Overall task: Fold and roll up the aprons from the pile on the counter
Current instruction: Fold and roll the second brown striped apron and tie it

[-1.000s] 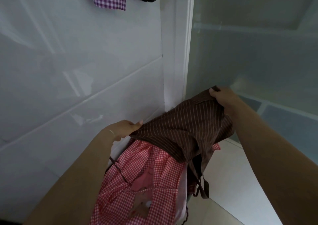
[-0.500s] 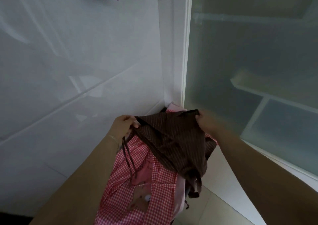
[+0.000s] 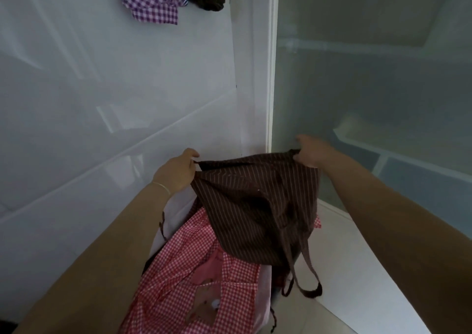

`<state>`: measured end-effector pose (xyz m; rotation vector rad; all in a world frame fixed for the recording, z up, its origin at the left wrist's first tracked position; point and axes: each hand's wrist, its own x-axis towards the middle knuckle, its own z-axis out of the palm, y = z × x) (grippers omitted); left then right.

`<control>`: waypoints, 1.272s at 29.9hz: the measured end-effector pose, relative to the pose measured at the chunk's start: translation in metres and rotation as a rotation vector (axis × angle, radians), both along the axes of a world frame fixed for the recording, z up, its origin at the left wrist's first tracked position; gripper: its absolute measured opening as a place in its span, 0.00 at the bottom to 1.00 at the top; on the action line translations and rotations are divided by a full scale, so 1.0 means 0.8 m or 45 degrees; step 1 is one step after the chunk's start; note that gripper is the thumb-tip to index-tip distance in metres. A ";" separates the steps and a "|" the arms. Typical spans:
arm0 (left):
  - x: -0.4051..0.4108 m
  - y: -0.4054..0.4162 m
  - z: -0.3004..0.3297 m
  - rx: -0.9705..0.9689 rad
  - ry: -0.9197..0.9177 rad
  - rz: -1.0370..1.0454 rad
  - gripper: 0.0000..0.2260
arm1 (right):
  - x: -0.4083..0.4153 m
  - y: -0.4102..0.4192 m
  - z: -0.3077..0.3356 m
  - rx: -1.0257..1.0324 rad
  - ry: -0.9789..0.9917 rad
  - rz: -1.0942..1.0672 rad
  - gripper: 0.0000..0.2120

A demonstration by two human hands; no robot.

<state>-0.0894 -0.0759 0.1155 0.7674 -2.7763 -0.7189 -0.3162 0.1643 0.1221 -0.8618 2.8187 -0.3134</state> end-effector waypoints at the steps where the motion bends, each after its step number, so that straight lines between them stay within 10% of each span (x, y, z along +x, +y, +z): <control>1: -0.002 0.003 0.009 0.111 0.040 -0.009 0.14 | 0.001 0.002 0.005 -0.096 0.166 -0.132 0.25; 5: -0.026 0.040 0.054 0.232 0.085 -0.100 0.16 | 0.052 -0.016 0.013 -0.743 0.291 0.196 0.17; 9: -0.044 0.073 0.084 0.173 0.035 -0.252 0.15 | 0.121 -0.054 -0.004 -0.815 0.192 0.747 0.22; 15: -0.031 0.073 0.104 0.165 0.164 -0.251 0.15 | 0.130 -0.050 0.006 -0.915 -0.445 0.670 0.10; 25: -0.007 0.048 0.061 0.430 0.460 0.069 0.10 | 0.133 -0.067 0.024 -0.888 -0.157 0.494 0.13; 29: 0.011 0.069 0.036 0.080 0.713 0.292 0.19 | 0.129 -0.068 0.034 -0.852 -0.080 0.454 0.20; 32: 0.008 0.089 0.048 0.474 0.363 0.161 0.33 | 0.130 -0.069 0.042 -0.842 -0.058 0.474 0.21; 38: -0.011 0.094 0.052 1.442 0.532 0.071 0.16 | 0.135 -0.067 0.054 -0.934 0.004 0.467 0.19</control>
